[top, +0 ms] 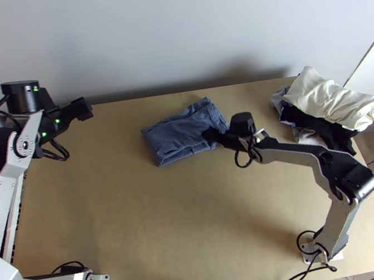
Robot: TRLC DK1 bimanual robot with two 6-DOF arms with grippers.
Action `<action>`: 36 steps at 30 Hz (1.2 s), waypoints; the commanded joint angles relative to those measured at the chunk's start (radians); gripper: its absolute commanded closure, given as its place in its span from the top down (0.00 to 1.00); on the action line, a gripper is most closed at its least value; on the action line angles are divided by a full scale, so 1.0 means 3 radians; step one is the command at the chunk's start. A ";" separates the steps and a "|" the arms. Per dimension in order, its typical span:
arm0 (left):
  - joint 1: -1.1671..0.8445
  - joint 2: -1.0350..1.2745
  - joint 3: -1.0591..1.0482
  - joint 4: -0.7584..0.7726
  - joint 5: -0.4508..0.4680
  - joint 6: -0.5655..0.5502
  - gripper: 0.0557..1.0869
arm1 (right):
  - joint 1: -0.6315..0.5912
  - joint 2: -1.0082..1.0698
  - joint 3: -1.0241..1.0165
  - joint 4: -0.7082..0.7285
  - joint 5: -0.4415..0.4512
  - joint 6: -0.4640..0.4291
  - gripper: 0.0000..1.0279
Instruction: Fold the t-shirt
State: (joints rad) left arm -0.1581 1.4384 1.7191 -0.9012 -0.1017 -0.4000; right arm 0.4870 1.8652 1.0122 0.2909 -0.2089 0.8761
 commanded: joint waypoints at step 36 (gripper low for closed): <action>0.0629 -0.0438 -0.0914 0.0146 0.0083 0.0259 0.95 | 0.0018 -0.0179 0.1172 -0.1281 0.0395 -0.1386 0.03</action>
State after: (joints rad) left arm 0.0158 1.3266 1.4895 -0.8749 -0.0792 -0.3347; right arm 0.5217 1.9209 1.3586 -0.0921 -0.1184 0.5201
